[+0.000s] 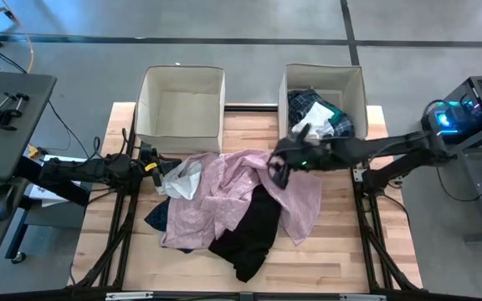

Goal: Sort clothes
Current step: Put the pink polo into the top right laundry bin

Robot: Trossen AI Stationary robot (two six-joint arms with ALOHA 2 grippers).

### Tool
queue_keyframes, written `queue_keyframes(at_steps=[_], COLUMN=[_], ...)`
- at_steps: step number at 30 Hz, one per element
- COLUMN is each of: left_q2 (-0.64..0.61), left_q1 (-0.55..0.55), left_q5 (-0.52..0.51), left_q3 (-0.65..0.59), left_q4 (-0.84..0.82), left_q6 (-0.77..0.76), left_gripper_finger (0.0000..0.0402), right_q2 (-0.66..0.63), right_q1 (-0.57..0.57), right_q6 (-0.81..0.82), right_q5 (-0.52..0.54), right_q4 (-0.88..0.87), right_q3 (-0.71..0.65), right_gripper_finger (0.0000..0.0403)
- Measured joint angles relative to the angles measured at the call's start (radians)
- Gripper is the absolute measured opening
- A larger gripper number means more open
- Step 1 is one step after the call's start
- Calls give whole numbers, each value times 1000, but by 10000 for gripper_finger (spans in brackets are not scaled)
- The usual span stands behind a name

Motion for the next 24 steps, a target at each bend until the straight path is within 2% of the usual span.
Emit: queue_keyframes(at_steps=[5, 12, 17, 20, 24], left_q2=[0, 0, 0, 0, 0], left_q1=[0, 0, 0, 0, 0], left_q5=[-3, -4, -4, -3, -4], left_q3=[0, 0, 0, 0, 0], left_q4=[0, 0, 0, 0, 0], left_q6=[0, -1, -3, -3, -3], left_gripper_finger=[0, 0, 0, 0, 0], right_q2=[133, 268, 362, 426, 519], right_q1=[-16, -99, -151, -154, -146], right_q6=[-72, -34, 35, 63, 163], right_q5=[-21, -97, -244, -263, -253], right_q4=[141, 160, 158, 159, 159], right_q3=[-1, 72, 122, 146, 165], right_gripper_finger=[162, 196, 241, 259, 263])
